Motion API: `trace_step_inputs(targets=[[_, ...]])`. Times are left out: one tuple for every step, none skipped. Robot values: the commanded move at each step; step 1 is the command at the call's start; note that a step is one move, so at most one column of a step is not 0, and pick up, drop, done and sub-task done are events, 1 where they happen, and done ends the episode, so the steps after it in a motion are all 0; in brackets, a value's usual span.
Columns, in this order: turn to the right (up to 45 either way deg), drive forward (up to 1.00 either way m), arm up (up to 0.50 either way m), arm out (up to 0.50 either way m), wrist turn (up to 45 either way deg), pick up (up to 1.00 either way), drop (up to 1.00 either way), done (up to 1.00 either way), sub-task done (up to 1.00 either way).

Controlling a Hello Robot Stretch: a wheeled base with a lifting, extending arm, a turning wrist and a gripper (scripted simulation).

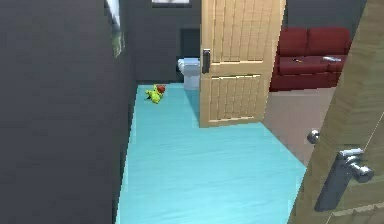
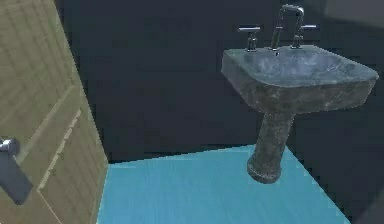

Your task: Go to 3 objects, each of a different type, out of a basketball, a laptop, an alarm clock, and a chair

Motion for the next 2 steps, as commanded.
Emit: trace_step_inputs(targets=[[0.0,0.75,0.0,0.0,0.0,0.0,0.0,0.0,0.0],[45.0,0.0,0.0,0.0,0.0,0.0,0.0,0.0,0.0]])
